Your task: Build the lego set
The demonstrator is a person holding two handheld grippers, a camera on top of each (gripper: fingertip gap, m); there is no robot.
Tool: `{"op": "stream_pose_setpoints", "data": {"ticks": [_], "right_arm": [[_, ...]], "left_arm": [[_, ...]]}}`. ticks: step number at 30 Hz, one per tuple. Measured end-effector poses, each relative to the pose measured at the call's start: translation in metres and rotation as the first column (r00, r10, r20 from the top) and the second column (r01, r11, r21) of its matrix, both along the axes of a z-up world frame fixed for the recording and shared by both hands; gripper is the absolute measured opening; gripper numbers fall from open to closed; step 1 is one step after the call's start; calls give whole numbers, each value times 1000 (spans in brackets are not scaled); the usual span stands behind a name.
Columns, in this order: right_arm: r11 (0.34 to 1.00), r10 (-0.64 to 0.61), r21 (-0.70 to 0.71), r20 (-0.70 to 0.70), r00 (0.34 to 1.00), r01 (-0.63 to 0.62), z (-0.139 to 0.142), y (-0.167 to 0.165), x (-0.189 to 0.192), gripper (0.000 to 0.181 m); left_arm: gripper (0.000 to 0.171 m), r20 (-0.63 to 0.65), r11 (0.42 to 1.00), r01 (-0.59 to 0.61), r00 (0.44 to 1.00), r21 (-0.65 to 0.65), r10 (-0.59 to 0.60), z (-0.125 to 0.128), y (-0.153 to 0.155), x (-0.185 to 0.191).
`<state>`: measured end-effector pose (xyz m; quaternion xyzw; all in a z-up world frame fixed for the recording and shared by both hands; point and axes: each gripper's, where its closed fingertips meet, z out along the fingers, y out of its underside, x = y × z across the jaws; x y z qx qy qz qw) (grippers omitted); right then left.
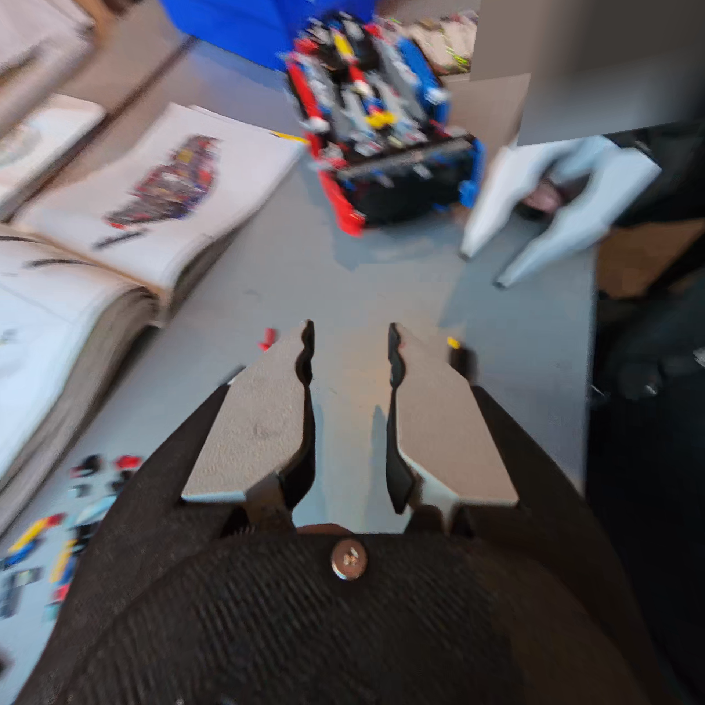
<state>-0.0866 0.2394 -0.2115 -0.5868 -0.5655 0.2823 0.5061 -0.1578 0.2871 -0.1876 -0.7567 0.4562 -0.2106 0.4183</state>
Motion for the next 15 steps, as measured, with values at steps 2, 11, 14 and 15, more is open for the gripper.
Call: {"op": "stream_pose_setpoints", "data": {"ticks": [2, 11, 14, 15], "right_arm": [[1000, -6, 19, -20, 1000, 6, 4, 0, 1, 22], [998, 39, 44, -63, 997, -37, 10, -8, 4, 22], [999, 42, 34, -82, 996, -39, 13, -8, 5, 22], [999, 40, 29, -88, 995, -38, 13, -7, 6, 22]], "left_arm": [[35, -22, 995, -93, 995, 34, 94, 19, 44, -4], [16, -295, 988, -155, 943, 20, 154, -9, 221, -26], [3, -409, 981, -190, 899, -38, 158, -40, 238, -43], [0, -466, 977, -210, 869, -40, 168, -51, 240, -55]]}}
